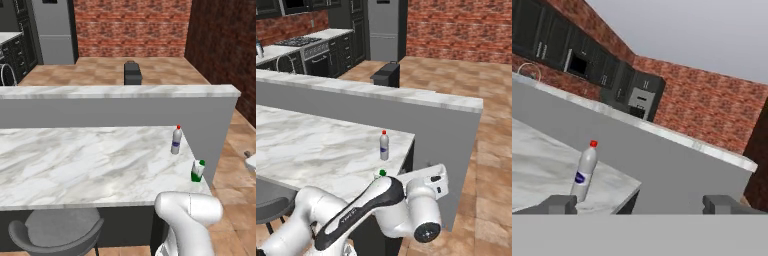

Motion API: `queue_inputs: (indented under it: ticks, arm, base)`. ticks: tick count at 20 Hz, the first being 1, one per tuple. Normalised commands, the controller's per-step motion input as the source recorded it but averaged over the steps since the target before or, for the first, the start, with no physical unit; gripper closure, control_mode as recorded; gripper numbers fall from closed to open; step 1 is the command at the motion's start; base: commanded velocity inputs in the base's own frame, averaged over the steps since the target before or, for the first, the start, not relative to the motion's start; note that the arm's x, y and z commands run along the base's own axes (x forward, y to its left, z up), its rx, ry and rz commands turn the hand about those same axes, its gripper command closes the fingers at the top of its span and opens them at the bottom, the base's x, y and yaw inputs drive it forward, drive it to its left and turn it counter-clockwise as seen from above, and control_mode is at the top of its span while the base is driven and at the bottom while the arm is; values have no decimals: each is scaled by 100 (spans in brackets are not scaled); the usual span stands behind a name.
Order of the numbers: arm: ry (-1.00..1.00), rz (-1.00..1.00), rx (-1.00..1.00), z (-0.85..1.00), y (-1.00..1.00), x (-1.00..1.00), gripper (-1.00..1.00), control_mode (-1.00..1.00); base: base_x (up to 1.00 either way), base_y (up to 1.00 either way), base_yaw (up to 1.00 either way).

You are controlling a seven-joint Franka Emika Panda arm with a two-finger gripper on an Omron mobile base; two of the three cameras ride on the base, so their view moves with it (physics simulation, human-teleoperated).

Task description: Move the drinks to the dining counter.

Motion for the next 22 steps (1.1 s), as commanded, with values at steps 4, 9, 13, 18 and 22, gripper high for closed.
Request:
queue_inputs:
  ticks: [4, 9, 13, 18, 22]
  arm:
    - [18, -33, -5, 100, 0, 0, -100, -100]
    - [33, -17, 0, 59, 0, -1, -100, -100]
    - [32, -3, 0, 3, 0, -4, -100, -100]
    - [22, 2, 15, 0, 0, -1, -100, -100]
    - [26, 0, 17, 0, 0, -3, -100, -100]
  base:
    - [0, 0, 0]
    - [0, 0, 0]
    - [0, 0, 0]
    - [0, 0, 0]
    - [0, 0, 0]
